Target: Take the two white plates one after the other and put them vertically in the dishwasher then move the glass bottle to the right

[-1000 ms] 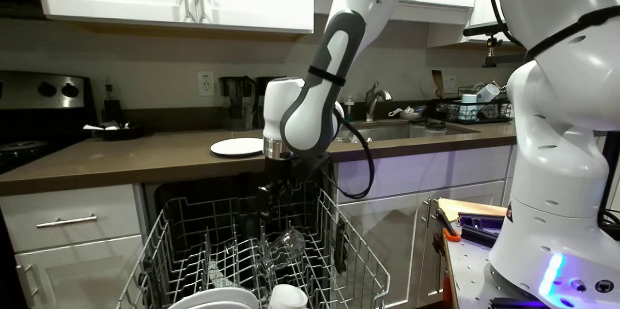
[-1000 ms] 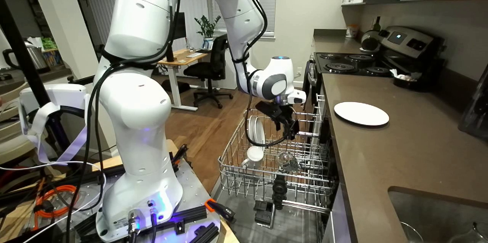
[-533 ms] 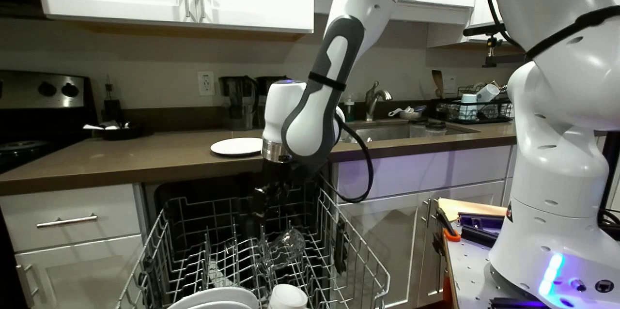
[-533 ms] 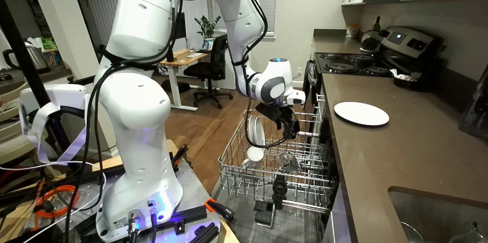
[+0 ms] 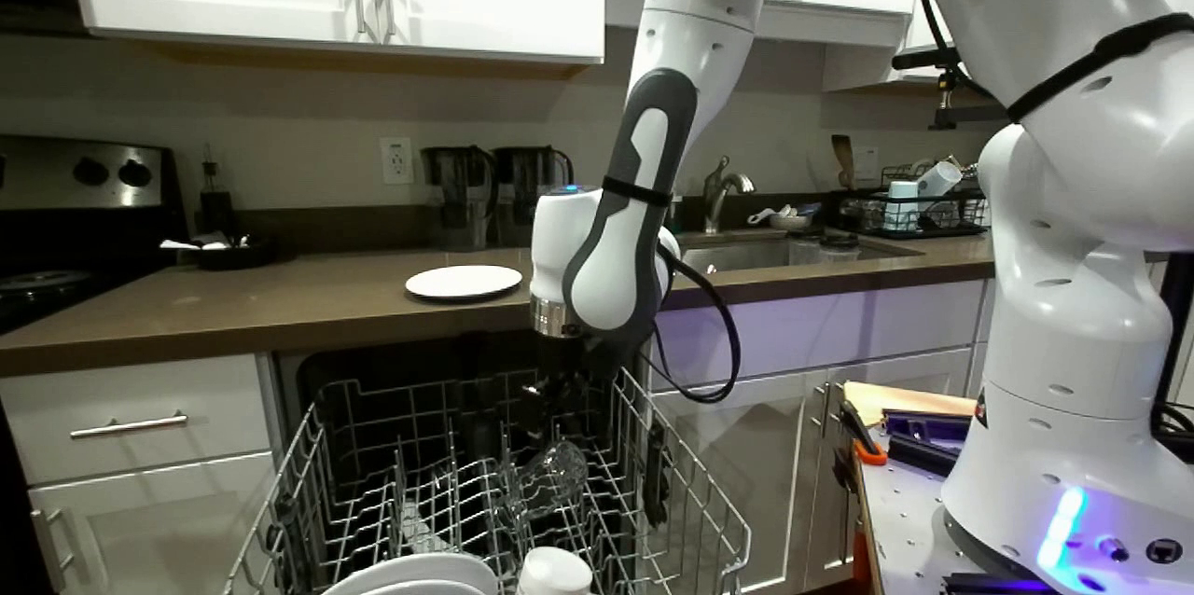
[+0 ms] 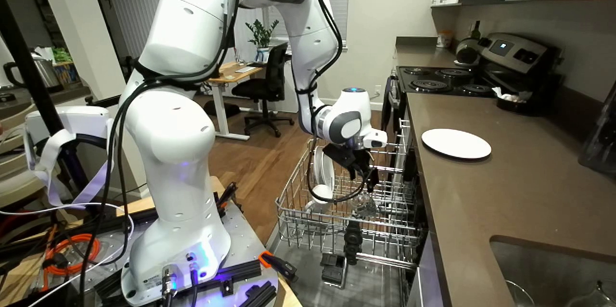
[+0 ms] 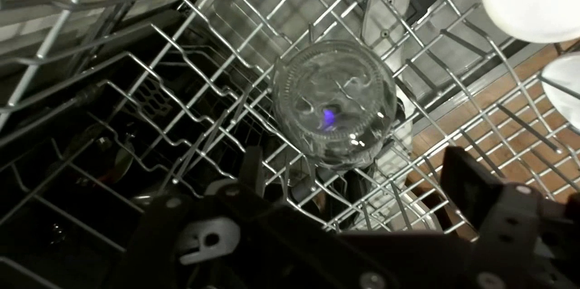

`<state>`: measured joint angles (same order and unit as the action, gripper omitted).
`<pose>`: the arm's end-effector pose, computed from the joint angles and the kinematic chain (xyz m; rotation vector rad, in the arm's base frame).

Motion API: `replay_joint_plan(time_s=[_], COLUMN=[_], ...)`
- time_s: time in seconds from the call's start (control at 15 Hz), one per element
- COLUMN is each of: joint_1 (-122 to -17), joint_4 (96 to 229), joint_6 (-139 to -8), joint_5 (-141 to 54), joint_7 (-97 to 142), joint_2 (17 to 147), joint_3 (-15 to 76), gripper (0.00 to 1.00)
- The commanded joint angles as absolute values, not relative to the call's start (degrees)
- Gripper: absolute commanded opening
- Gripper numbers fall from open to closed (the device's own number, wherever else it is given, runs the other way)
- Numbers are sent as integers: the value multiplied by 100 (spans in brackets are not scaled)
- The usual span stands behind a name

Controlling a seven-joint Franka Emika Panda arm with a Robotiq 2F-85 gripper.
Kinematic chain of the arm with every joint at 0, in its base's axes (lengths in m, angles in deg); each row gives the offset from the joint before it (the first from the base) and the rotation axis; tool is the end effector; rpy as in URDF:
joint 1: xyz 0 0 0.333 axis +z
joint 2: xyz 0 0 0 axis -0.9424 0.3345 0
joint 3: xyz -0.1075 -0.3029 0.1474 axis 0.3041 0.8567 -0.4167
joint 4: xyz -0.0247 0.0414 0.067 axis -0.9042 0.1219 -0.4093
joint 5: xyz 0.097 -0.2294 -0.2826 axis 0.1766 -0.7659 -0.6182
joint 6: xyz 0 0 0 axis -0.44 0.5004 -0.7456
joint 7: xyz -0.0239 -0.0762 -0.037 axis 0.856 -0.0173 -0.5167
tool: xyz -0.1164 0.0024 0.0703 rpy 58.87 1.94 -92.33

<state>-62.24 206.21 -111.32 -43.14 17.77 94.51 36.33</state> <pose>0.5207 -0.0132 0.1453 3.0498 -0.1692 0.1997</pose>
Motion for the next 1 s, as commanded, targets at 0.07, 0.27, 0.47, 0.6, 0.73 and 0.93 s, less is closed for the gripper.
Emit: replay_joint_plan(time_s=[0.07, 0.27, 0.47, 0.6, 0.73, 0.93], joint_1=[-6365, -6416, -6555, -6714, -6928, -7132], joint_4=[20700, 20617, 20618, 20609, 20598, 20542], joint_6=[-11539, -11422, -11593, -11753, -11956, -12146], joint_5=[-4325, -4264, -4246, -4202, -4158, -4163], joint_7=[1991, 1984, 2061, 2109, 2154, 2209], joint_2=[9723, 9892, 10030, 10106, 10184, 10329], joint_3=[3614, 3560, 3421, 3251, 3037, 2838], gripper=[100, 100, 100, 100, 100, 100])
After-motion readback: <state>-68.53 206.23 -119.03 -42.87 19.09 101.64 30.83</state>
